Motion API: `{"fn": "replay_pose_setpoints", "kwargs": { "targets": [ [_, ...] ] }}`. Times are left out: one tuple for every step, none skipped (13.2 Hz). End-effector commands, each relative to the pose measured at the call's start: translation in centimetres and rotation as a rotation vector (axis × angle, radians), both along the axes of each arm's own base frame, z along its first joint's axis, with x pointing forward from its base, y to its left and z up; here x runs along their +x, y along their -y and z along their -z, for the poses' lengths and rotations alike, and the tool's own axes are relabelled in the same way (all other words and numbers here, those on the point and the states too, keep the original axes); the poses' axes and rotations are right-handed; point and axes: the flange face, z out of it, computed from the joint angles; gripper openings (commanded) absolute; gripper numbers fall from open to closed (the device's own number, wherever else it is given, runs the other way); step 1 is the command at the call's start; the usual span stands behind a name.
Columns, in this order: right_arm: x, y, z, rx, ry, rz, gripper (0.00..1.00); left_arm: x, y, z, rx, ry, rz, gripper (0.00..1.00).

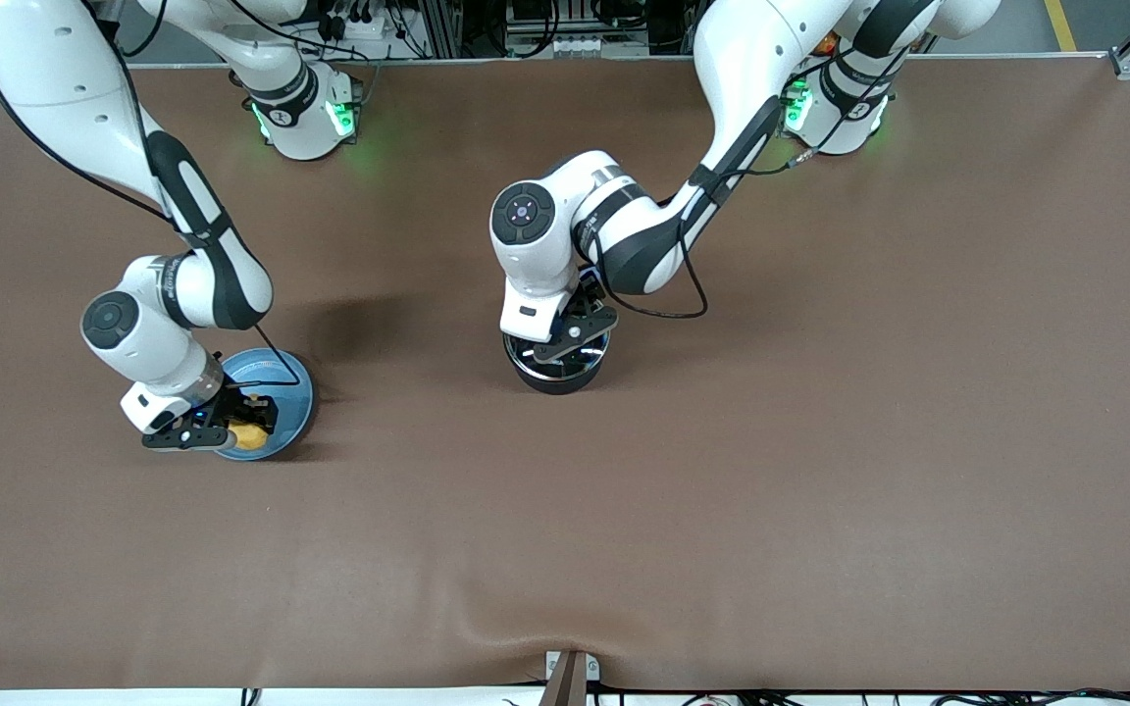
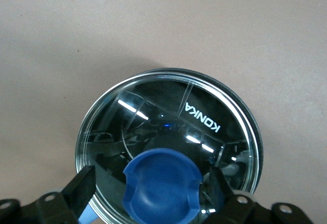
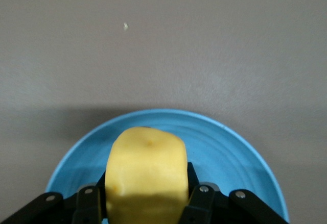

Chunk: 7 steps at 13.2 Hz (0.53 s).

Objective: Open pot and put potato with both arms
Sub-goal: 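Grasp the lid knob with the left gripper while the right gripper grasps the potato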

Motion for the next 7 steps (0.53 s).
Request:
{"fn": "replay_pose_setpoints", "kwargs": {
  "targets": [
    [-0.9,-0.4,-6.7,0.000,-0.033,-0.029,0.00,-0.1,0.0,-0.1,0.018,0.004,0.007,0.77],
    [-1.3,-0.5,-8.9,0.003,-0.060,-0.031,0.00,-0.2,0.1,-0.1,0.018,0.004,0.007,0.66],
    [-1.8,-0.5,-11.0,0.004,-0.088,-0.031,0.00,-0.2,0.1,-0.1,0.016,0.004,0.006,0.55],
    [-2.4,-0.6,-13.1,0.005,-0.106,-0.036,0.00,-0.2,0.1,-0.1,0.014,0.001,0.004,0.38],
    [-3.1,-0.6,-15.3,0.007,-0.122,-0.036,0.00,-0.1,0.1,-0.4,0.006,-0.003,0.000,0.15],
    [-3.9,-0.7,-17.4,0.008,-0.146,-0.038,0.00,0.1,-0.1,-0.7,0.003,0.000,-0.004,0.00],
    [-4.5,-0.8,-20.0,0.011,-0.174,-0.036,0.00,0.2,-0.2,-1.0,0.001,0.005,-0.003,0.00]
  ]
}}
